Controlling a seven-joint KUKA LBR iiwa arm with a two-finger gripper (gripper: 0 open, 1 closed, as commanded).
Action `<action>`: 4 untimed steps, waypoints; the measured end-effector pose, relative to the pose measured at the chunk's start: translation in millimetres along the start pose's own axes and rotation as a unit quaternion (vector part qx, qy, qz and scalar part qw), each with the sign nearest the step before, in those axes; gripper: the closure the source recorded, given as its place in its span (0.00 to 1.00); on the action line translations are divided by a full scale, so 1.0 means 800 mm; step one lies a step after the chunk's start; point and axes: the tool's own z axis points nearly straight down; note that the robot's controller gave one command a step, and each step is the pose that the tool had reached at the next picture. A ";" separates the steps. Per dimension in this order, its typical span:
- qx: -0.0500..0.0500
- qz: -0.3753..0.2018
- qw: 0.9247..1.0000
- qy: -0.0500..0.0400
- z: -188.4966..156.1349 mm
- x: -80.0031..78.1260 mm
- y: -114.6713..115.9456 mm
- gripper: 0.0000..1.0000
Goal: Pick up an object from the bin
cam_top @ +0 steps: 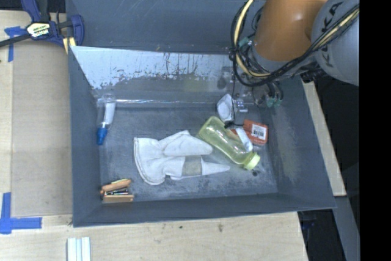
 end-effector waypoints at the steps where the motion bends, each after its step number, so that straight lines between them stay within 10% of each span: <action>1: 0.000 0.000 1.000 -0.004 -0.007 -0.002 0.000 0.00; 3: 0.000 -0.070 0.998 -0.005 0.097 0.048 0.036 0.00; 4: 0.000 -0.090 0.996 -0.004 0.139 0.020 0.039 1.00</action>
Offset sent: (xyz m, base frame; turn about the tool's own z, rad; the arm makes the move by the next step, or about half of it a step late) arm -0.0302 0.0319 -0.0849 -0.2195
